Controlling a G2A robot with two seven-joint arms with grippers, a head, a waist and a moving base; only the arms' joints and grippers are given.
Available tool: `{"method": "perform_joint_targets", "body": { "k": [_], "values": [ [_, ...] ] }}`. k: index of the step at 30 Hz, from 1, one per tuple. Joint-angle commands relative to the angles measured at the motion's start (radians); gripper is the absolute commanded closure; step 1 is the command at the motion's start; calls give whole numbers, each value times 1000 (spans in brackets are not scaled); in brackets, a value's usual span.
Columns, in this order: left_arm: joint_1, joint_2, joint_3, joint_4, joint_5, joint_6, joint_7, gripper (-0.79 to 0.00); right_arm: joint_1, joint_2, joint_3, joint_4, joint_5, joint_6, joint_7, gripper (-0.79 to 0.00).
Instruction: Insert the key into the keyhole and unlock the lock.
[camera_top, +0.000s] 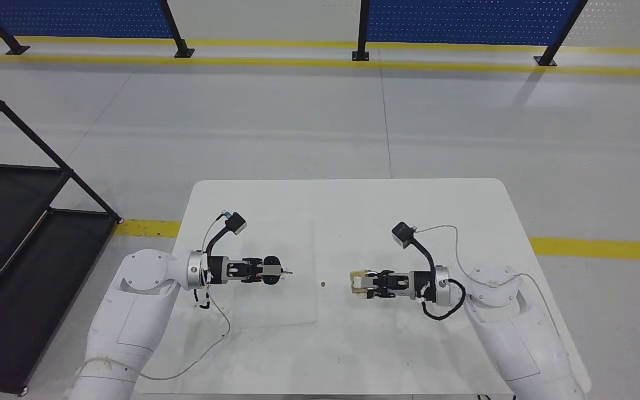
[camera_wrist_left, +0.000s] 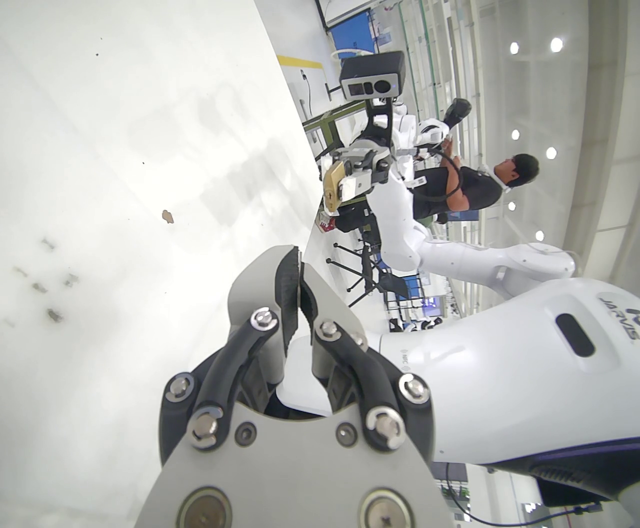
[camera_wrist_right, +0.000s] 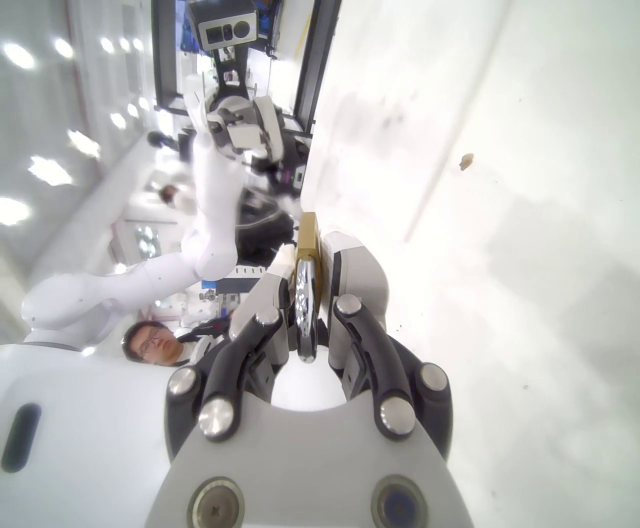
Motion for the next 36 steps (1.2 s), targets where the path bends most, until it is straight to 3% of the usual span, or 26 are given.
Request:
{"method": "perform_joint_targets", "body": {
  "k": [1, 10, 19, 36],
  "values": [
    [0, 0, 0, 0, 0, 0, 0, 0, 0, 0, 0, -1, -5, 1, 0, 0],
    [0, 0, 0, 0, 0, 0, 0, 0, 0, 0, 0, -1, -5, 1, 0, 0],
    [0, 0, 0, 0, 0, 0, 0, 0, -48, -18, -38, 56, 264, -87, -95, 0],
    [0, 0, 0, 0, 0, 0, 0, 0, -41, -25, -67, 106, 331, -115, -144, 0]
  ]
}}
